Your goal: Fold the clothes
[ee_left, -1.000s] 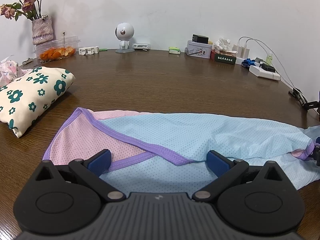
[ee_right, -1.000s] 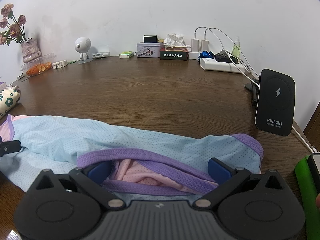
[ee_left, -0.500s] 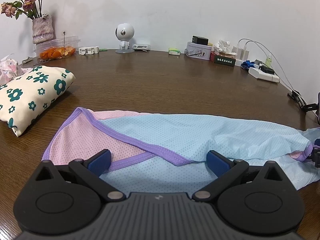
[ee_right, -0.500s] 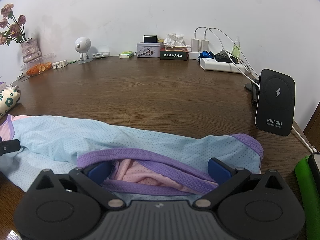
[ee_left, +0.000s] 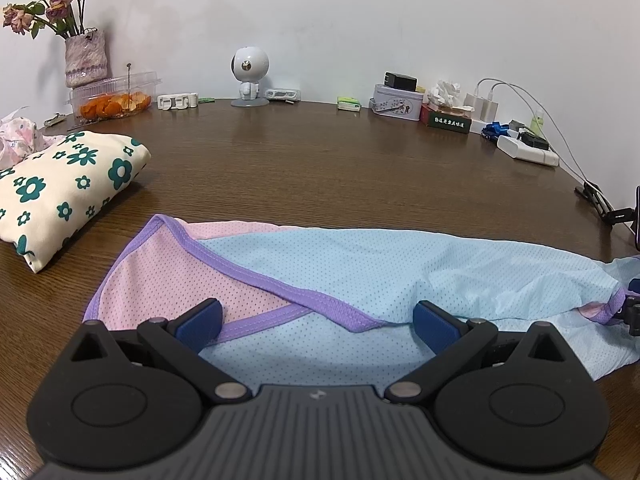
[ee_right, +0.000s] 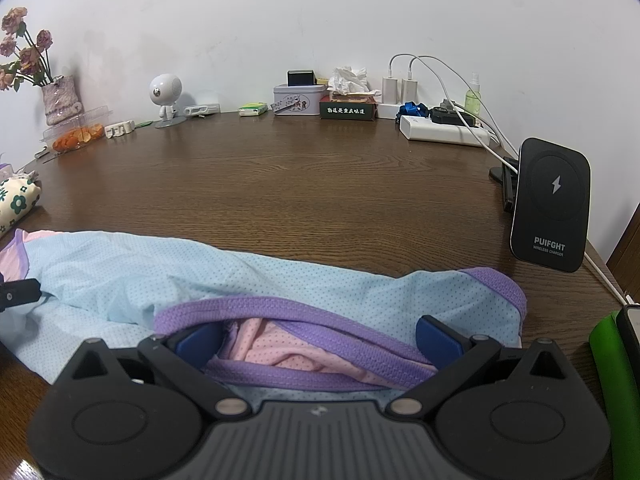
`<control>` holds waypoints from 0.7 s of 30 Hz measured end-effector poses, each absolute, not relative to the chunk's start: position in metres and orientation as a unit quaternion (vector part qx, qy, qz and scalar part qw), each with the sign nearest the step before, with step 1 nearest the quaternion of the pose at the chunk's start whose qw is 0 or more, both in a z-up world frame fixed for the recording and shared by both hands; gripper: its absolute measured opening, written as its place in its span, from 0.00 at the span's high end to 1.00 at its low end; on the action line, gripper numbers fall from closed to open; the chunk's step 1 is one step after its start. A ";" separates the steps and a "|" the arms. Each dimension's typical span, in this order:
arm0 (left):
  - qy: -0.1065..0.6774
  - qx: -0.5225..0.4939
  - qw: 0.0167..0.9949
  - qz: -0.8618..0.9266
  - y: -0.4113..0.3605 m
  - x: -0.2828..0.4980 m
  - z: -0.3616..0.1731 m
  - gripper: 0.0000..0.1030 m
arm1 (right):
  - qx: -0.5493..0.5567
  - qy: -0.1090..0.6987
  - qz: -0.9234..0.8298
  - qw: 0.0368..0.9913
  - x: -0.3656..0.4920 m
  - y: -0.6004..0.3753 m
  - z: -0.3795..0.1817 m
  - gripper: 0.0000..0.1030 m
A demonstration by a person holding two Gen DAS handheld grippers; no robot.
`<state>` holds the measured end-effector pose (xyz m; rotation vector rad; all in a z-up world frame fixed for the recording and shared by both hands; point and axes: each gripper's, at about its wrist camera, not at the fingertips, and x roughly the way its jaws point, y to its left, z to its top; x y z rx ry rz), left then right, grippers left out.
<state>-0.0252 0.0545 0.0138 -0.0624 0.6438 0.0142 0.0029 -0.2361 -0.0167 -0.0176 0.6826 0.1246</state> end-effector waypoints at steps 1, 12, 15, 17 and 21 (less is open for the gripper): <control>0.317 -0.030 0.948 0.008 0.054 -0.025 0.014 0.00 | -0.009 0.334 0.061 0.940 0.003 -0.236 -0.017 0.00; 0.317 -0.029 0.948 0.009 0.053 -0.025 0.014 0.00 | -0.009 0.334 0.061 0.940 0.003 -0.236 -0.017 0.00; 0.316 -0.033 0.948 0.007 0.054 -0.026 0.014 0.00 | -0.009 0.334 0.061 0.940 0.003 -0.236 -0.017 0.00; 0.315 -0.034 0.948 0.007 0.055 -0.026 0.015 0.00 | -0.009 0.334 0.061 0.940 0.003 -0.236 -0.017 0.00; 0.314 -0.036 0.949 0.007 0.055 -0.027 0.015 0.00 | -0.009 0.334 0.061 0.940 0.003 -0.236 -0.017 0.00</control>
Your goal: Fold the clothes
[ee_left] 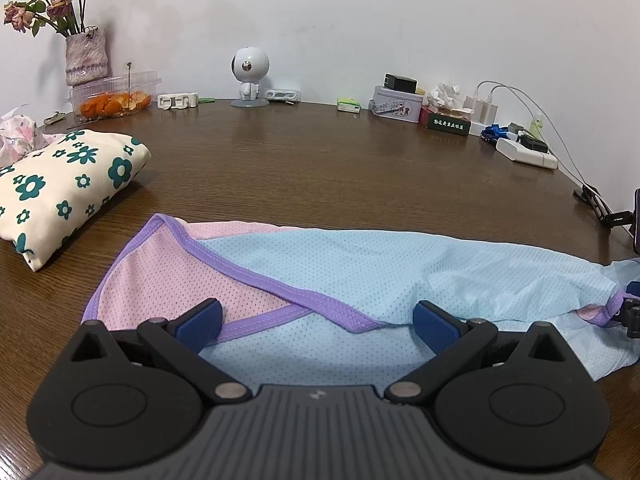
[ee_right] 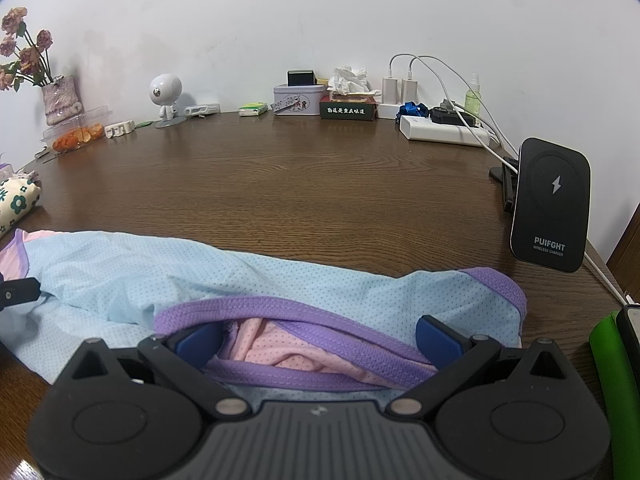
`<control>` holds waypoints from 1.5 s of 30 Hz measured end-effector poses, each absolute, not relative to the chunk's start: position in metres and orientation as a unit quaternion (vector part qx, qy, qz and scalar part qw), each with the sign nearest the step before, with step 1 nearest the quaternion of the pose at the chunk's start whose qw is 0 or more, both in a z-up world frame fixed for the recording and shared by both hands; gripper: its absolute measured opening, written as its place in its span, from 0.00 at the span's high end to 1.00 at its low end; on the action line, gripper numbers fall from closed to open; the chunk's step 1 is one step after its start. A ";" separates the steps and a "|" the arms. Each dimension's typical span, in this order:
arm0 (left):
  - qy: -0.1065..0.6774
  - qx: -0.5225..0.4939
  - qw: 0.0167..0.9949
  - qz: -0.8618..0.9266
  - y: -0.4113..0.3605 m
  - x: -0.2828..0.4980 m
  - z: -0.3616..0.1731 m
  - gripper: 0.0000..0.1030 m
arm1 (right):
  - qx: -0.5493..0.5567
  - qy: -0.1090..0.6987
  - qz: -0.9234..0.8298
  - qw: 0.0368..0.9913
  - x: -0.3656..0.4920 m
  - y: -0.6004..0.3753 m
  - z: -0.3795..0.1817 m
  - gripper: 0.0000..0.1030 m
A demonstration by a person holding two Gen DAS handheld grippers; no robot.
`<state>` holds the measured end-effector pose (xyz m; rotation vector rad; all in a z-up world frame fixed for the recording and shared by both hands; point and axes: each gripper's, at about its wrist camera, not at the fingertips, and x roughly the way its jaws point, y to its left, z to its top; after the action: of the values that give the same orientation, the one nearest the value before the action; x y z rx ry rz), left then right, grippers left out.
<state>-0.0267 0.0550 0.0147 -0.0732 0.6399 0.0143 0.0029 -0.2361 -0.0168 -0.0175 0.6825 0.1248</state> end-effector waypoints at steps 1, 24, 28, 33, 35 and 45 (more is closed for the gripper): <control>0.314 -0.037 0.949 0.007 0.055 -0.027 0.015 0.00 | -0.009 0.334 0.061 0.940 0.003 -0.236 -0.017 0.00; 0.310 -0.014 0.932 0.187 0.103 -0.050 0.046 0.00 | -0.021 0.312 0.053 0.948 -0.008 -0.237 -0.011 0.10; 0.313 -0.010 0.928 0.202 0.104 -0.048 0.044 0.00 | -0.046 0.259 0.071 0.962 -0.029 -0.231 0.007 0.11; 0.312 -0.019 0.926 0.210 0.107 -0.049 0.043 0.00 | -0.033 0.298 0.125 0.946 -0.019 -0.225 0.005 0.24; 0.315 -0.016 0.925 0.211 0.106 -0.049 0.042 0.00 | -0.034 0.314 0.127 0.940 -0.016 -0.225 -0.001 0.24; 0.310 -0.023 0.927 0.208 0.107 -0.043 0.041 0.00 | 0.041 0.301 0.078 0.950 -0.033 -0.272 0.012 0.14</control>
<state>-0.0429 0.1070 0.0408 -0.0467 0.6350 0.4272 -0.0334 -0.2715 0.0118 0.0826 0.6113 0.1592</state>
